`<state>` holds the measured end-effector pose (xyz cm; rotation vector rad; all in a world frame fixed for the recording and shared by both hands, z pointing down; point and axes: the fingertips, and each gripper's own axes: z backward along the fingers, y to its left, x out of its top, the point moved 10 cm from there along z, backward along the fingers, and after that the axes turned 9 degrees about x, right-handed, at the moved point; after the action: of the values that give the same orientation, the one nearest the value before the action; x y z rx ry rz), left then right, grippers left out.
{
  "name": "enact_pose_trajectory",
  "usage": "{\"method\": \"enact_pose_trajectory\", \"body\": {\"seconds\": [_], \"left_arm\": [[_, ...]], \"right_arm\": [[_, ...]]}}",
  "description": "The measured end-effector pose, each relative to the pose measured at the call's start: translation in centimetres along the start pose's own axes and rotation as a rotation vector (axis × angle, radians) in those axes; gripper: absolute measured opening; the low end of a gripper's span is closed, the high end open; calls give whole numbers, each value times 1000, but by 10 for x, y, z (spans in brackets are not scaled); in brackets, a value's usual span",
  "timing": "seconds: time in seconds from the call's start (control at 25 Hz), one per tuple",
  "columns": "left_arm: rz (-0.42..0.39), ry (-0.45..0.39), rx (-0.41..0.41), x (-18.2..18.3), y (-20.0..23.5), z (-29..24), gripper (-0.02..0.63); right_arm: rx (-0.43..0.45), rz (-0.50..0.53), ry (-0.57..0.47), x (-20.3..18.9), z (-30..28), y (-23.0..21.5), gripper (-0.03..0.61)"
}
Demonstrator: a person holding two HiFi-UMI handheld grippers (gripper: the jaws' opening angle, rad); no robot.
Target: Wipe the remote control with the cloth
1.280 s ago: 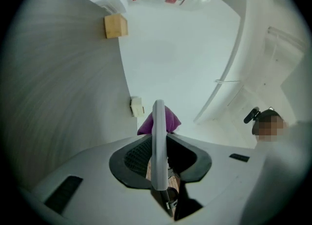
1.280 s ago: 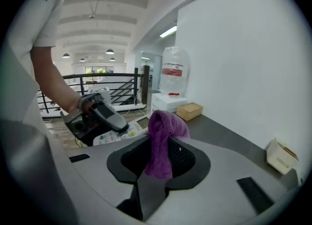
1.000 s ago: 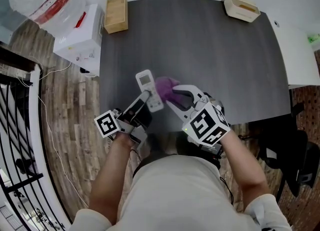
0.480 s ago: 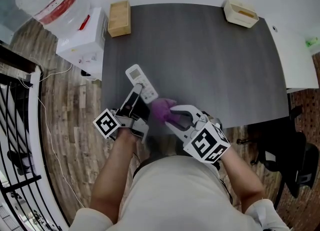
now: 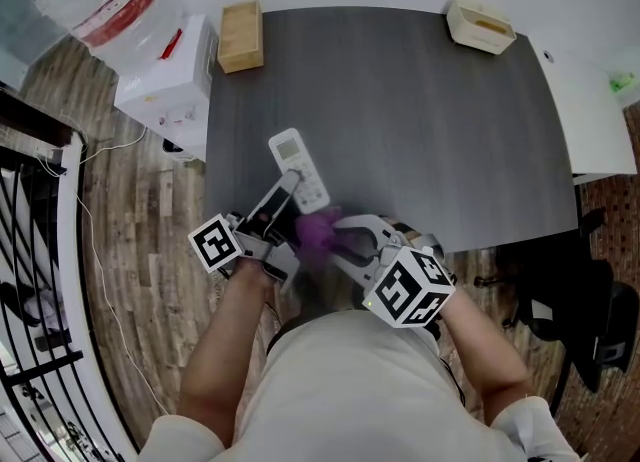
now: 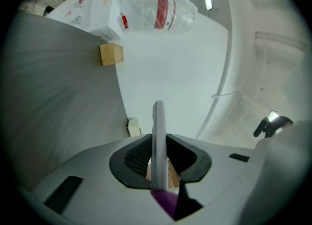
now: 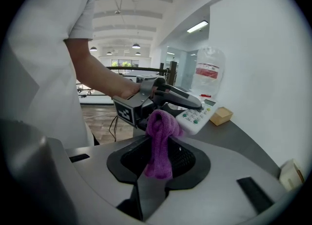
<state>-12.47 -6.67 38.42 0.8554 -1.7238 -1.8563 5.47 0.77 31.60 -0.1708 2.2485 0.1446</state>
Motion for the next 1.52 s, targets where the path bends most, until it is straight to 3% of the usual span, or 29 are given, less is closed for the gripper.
{"method": "enact_pose_trajectory", "body": {"seconds": [0.28, 0.48, 0.6, 0.72, 0.8, 0.96, 1.08, 1.2, 1.4, 1.52], "left_arm": [[-80, 119, -61, 3, -7, 11, 92], [-236, 231, -28, -2, -11, 18, 92], [-484, 346, 36, -11, -20, 20, 92], [-803, 480, 119, -23, -30, 22, 92], [-973, 528, 174, -28, -36, 24, 92], [-1189, 547, 266, -32, -42, 30, 92], [-1232, 530, 315, -30, -40, 38, 92], [-1220, 527, 359, -28, -32, 47, 92], [-1181, 587, 423, -36, -7, 52, 92], [-1216, 614, 513, -45, 18, 49, 92]], "right_arm": [[-81, -124, -27, -22, 19, -1, 104], [-222, -276, -115, -36, 50, -21, 104], [-283, -257, -85, -35, 60, -33, 104], [-310, -141, -32, -20, 61, -42, 104], [-319, -36, 0, -3, 56, -47, 104], [-280, 173, 38, 36, 36, -48, 104], [-225, 268, 96, 42, 16, -42, 104], [-186, 290, 166, 27, 5, -36, 104], [-76, 272, 342, -16, -9, -24, 104], [-32, 191, 407, -43, -17, -24, 104]]}}
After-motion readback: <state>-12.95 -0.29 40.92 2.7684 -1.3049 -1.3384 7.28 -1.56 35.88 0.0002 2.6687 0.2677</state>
